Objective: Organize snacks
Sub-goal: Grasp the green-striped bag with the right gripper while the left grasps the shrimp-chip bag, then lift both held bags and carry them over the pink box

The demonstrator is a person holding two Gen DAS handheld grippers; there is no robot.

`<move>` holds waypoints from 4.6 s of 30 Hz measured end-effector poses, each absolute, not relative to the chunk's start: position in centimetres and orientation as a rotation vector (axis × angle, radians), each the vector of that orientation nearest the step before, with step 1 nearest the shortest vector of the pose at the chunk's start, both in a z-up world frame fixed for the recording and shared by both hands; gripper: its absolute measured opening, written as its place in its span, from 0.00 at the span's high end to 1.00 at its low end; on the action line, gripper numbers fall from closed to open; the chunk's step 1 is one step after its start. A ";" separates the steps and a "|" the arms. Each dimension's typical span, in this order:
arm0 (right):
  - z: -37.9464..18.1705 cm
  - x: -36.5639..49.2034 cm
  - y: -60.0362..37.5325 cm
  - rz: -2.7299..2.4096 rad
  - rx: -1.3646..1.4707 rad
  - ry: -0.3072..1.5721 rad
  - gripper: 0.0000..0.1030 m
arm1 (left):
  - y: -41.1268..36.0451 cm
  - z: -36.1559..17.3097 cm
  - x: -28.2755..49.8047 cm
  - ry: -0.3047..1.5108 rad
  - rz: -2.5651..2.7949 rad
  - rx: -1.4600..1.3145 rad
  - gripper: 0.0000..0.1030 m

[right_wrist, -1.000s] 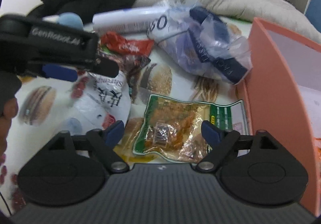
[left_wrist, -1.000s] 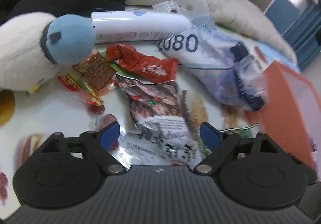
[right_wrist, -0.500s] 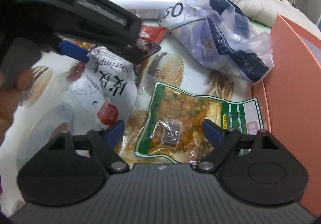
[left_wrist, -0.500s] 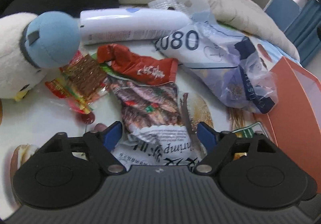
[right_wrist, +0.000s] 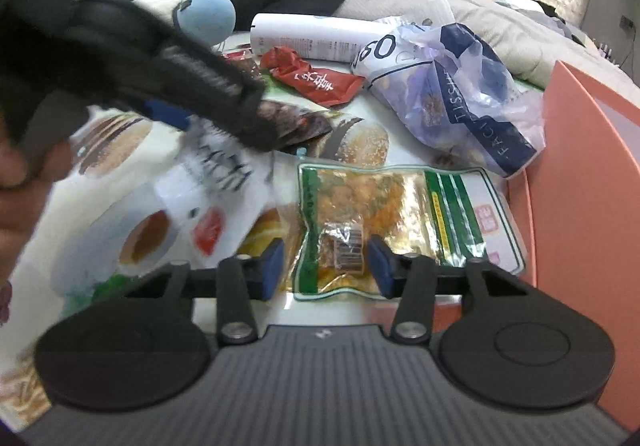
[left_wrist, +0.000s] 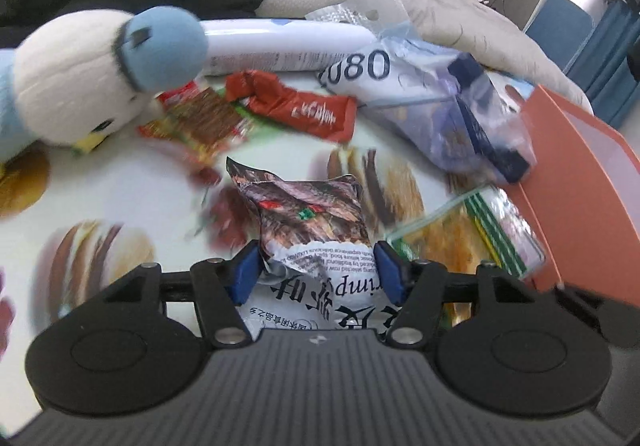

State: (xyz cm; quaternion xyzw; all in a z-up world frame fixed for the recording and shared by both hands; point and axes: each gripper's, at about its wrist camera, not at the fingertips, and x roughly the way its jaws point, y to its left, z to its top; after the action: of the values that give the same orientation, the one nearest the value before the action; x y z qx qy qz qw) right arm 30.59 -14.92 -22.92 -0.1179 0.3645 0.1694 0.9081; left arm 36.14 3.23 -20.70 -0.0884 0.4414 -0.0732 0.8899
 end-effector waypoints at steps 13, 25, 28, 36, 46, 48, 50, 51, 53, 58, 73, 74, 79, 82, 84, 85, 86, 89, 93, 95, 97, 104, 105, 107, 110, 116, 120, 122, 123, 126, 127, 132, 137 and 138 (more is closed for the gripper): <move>-22.5 26.6 -14.6 0.320 -0.232 0.776 0.91 | 5.8 -18.9 24.8 0.938 -0.094 -0.214 0.37; -21.4 17.6 -14.5 0.372 -0.251 0.835 0.91 | 5.3 -18.7 16.8 0.980 -0.097 -0.198 0.37; -21.0 15.4 -14.6 0.382 -0.257 0.848 0.91 | 5.3 -18.6 15.5 0.978 -0.104 -0.204 0.37; -20.1 11.2 -15.2 0.359 -0.243 0.861 0.91 | 5.6 -19.3 14.0 1.023 -0.084 -0.240 0.36; -19.1 11.3 -16.2 0.366 -0.134 0.800 0.39 | 6.2 -18.4 14.4 1.005 -0.089 -0.235 0.22; -18.9 11.6 -16.5 0.358 -0.112 0.771 0.19 | 6.4 -18.4 14.5 1.004 -0.091 -0.245 0.22; -18.9 12.1 -16.7 0.352 -0.106 0.735 0.15 | 6.5 -18.5 14.7 1.006 -0.098 -0.247 0.22; -19.1 12.4 -16.8 0.353 -0.110 0.730 0.15 | 6.4 -18.6 14.8 1.012 -0.102 -0.243 0.22; -19.9 13.6 -16.7 0.352 -0.128 0.759 0.15 | 6.2 -18.9 14.9 1.013 -0.109 -0.227 0.22; -22.2 15.5 -16.9 0.347 -0.147 0.825 0.15 | 5.7 -20.2 15.4 1.045 -0.108 -0.193 0.23; -22.8 16.1 -15.7 0.415 -0.176 0.869 0.36 | 4.5 -20.2 16.0 1.037 -0.091 -0.197 0.44; -22.8 16.0 -15.6 0.420 -0.180 0.868 0.45 | 4.5 -19.9 15.9 1.034 -0.086 -0.196 0.44; -22.0 15.3 -15.7 0.435 -0.196 0.865 0.53 | 4.5 -18.0 15.1 1.014 -0.051 -0.194 0.44; -21.5 15.0 -16.2 0.429 -0.191 0.858 0.54 | 4.5 -16.5 14.6 1.003 -0.011 -0.171 0.45; -21.1 15.0 -16.5 0.427 -0.165 0.859 0.54 | 4.8 -15.8 14.2 0.982 -0.005 -0.179 0.45; -21.0 15.0 -16.6 0.425 -0.157 0.853 0.54 | 4.9 -15.5 14.1 0.972 0.002 -0.172 0.45; -20.8 15.0 -16.6 0.420 -0.154 0.843 0.55 | 5.0 -15.3 14.0 0.961 0.010 -0.171 0.45; -20.3 15.1 -16.5 0.417 -0.155 0.811 0.55 | 5.7 -14.6 13.7 0.941 0.011 -0.207 0.45; -18.6 14.8 -16.5 0.393 -0.143 0.782 0.55 | 5.9 -13.4 13.0 0.915 -0.010 -0.210 0.45; -17.6 14.4 -16.6 0.375 -0.140 0.757 0.55 | 6.1 -12.9 12.7 0.905 -0.016 -0.214 0.45; -16.5 14.1 -17.0 0.354 -0.126 0.730 0.55 | 6.2 -12.2 12.4 0.896 -0.017 -0.235 0.45; -12.2 12.7 -19.3 0.284 -0.047 0.667 0.55 | 6.0 -8.5 10.9 0.827 -0.017 -0.270 0.45; -11.4 12.3 -19.6 0.280 -0.036 0.657 0.55 | 5.9 -7.8 10.7 0.815 -0.018 -0.269 0.45; -10.2 11.5 -20.1 0.273 -0.017 0.637 0.55 | 5.5 -6.6 10.4 0.803 -0.029 -0.263 0.45; -8.3 10.2 -20.7 0.255 0.018 0.600 0.55 | 4.6 -4.8 9.7 0.772 -0.053 -0.254 0.45; -5.7 8.3 -22.0 0.210 0.077 0.552 0.55 | 2.3 -2.6 9.0 0.737 -0.115 -0.252 0.45; -4.6 7.1 -23.2 0.171 0.071 0.527 0.55 | 0.3 -2.1 9.0 0.735 -0.170 -0.247 0.45; -4.2 6.6 -24.2 0.146 0.071 0.523 0.55 | -0.7 -2.0 9.0 0.736 -0.200 -0.247 0.45; -4.1 6.4 -24.7 0.133 0.072 0.522 0.55 | -1.3 -2.0 9.1 0.736 -0.215 -0.248 0.45; -4.0 5.6 -26.4 0.087 0.073 0.522 0.55 | -3.0 -2.1 9.5 0.742 -0.261 -0.250 0.45; -4.0 5.3 -27.0 0.069 0.074 0.523 0.55 | -3.7 -2.2 9.6 0.744 -0.278 -0.249 0.45; -4.2 4.4 -30.0 -0.011 0.085 0.532 0.55 | -7.0 -2.3 10.7 0.754 -0.364 -0.234 0.45; -4.6 4.8 -32.2 -0.065 0.097 0.519 0.55 | -10.2 -2.2 13.0 0.752 -0.437 -0.206 0.45; -4.7 5.1 -32.6 -0.072 0.097 0.513 0.55 | -10.9 -2.0 13.6 0.748 -0.453 -0.203 0.45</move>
State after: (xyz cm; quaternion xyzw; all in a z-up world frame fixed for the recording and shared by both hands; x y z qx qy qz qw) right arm 5.14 -32.59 -4.66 0.0480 0.2537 -0.0355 0.9654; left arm 13.62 -10.93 -2.03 -0.0980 0.3615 -0.2191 0.9009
